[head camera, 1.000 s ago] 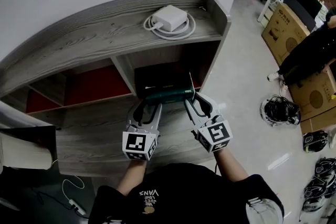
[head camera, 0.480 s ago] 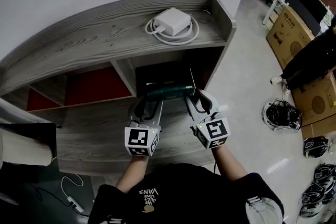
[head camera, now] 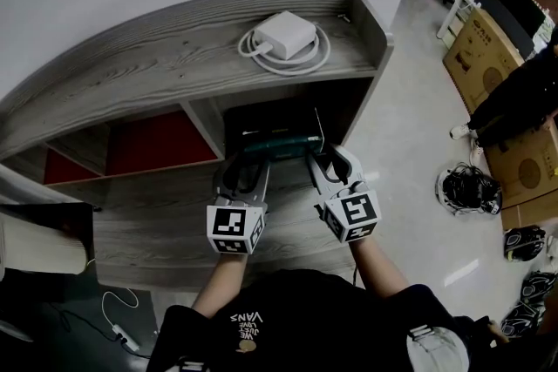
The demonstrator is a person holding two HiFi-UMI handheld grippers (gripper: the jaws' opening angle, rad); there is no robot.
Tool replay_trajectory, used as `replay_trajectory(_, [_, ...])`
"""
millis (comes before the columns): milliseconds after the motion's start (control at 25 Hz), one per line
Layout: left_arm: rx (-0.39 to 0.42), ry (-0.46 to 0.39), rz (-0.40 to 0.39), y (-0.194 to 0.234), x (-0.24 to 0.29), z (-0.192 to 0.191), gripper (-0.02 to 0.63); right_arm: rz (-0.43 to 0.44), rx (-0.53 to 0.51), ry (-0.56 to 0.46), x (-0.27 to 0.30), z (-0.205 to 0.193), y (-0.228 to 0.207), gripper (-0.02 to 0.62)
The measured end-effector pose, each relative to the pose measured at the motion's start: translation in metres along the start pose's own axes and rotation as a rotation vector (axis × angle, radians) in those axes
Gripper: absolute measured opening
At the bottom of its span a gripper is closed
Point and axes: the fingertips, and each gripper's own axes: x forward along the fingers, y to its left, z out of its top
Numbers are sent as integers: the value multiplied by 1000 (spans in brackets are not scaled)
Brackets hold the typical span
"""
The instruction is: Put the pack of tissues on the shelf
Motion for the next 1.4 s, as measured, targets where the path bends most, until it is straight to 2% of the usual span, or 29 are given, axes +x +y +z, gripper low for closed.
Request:
replay_trajectory(240, [-3, -8, -10, -3, -6, 1, 219, -12, 11, 3, -7, -2, 1, 126])
replay_trajectory(760, [3, -6, 22, -11, -29, -3, 221, -1, -17, 5, -25, 1, 17, 124])
replay_trajectory(800, [6, -6, 17, -13, -29, -3, 219, 0, -17, 5, -25, 1, 18, 110])
replay_trajectory(840, [9, -5, 12, -15, -29, -3, 206, 0, -15, 5, -25, 1, 18, 64])
replay_trajectory(1120, [28, 1, 2, -21, -24, -2, 60, 13, -14, 12, -22, 0, 21, 5])
replay_trajectory(1400, [32, 27, -2, -19, -11, -3, 52, 32, -21, 19, -12, 1, 21, 3])
